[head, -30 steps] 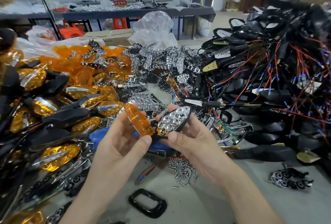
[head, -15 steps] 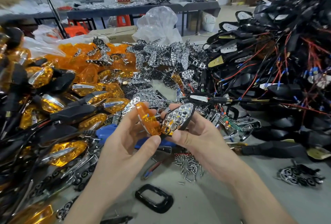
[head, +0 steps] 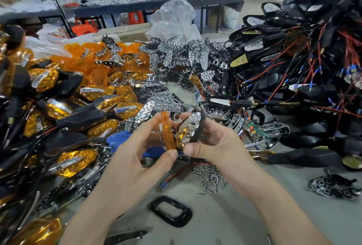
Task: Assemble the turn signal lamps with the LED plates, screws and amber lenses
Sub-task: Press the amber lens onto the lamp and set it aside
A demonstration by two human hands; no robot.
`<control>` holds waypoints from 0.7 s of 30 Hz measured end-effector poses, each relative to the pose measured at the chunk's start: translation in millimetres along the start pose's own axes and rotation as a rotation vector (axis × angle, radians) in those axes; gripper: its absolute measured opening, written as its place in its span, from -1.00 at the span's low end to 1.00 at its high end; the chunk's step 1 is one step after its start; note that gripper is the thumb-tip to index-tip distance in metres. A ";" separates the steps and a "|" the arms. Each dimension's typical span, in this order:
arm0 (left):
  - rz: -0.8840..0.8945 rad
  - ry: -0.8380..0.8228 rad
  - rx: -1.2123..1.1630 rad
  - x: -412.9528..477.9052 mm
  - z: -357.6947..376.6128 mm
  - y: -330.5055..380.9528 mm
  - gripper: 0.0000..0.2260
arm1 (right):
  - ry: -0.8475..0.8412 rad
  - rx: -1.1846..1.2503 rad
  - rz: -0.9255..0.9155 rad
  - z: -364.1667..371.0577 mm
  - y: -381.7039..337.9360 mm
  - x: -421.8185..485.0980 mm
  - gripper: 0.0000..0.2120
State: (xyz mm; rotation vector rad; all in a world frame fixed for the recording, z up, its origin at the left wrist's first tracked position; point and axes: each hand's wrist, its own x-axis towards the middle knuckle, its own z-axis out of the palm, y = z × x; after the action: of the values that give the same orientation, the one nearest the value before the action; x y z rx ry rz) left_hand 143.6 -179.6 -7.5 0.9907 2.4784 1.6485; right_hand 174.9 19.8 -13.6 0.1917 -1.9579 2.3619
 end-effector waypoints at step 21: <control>0.080 -0.042 0.152 3.7 3.6 -5.9 -0.51 | -0.024 -0.064 0.029 -0.9 8.1 2.2 -0.54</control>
State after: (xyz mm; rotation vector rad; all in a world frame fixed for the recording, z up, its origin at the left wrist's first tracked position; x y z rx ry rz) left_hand 139.0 -176.2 -12.8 1.1421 2.6014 1.4601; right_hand 171.6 19.1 -21.4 0.1899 -2.0573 2.3215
